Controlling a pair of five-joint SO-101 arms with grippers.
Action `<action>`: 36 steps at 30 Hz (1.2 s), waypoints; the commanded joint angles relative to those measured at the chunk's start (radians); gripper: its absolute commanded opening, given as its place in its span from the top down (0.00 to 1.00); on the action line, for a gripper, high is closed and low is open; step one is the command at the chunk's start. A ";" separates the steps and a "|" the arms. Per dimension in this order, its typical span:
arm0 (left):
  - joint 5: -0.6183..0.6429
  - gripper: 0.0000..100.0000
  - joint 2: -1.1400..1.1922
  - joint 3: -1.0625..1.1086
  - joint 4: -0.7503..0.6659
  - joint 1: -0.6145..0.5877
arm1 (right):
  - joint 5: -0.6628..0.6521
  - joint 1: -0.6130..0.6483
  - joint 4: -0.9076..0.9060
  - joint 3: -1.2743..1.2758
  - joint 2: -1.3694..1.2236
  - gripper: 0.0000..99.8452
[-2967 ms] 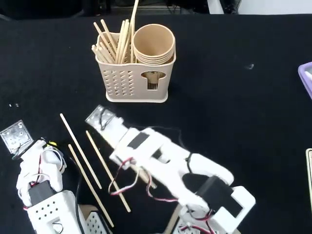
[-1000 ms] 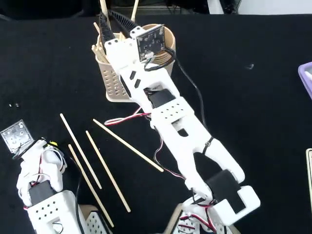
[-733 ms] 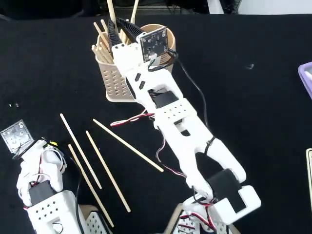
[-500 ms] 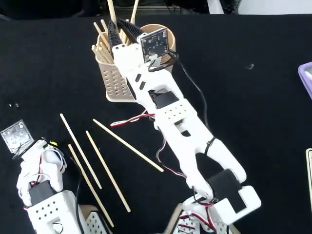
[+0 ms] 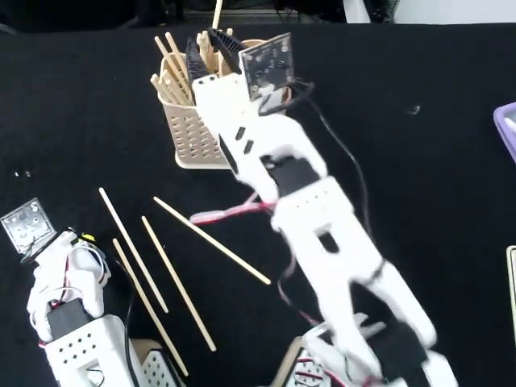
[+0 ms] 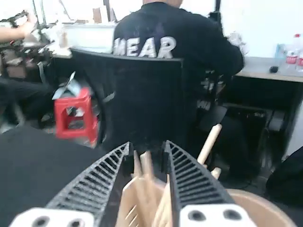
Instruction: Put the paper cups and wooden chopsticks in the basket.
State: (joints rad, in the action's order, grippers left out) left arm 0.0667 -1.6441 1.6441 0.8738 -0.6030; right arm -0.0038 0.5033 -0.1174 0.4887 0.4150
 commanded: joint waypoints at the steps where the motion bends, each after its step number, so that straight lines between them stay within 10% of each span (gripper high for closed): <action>1: 0.003 0.88 -0.009 -0.039 -0.005 0.012 | 0.006 0.089 -0.318 0.056 0.217 0.90; 6: 0.003 0.88 -0.009 -0.041 -0.005 0.007 | 0.006 0.210 -0.620 0.323 0.417 0.90; 14: 0.003 0.88 -0.009 -0.044 -0.006 0.002 | 0.015 0.384 -0.302 0.786 0.440 0.75; 36: 0.003 0.88 -0.009 -0.031 -0.048 0.004 | 0.078 0.545 -0.288 0.555 -0.070 0.69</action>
State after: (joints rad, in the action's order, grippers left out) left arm 0.0667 -1.6441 1.6441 0.8462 -0.6030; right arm 0.0652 1.0342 -0.4074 1.0948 0.3629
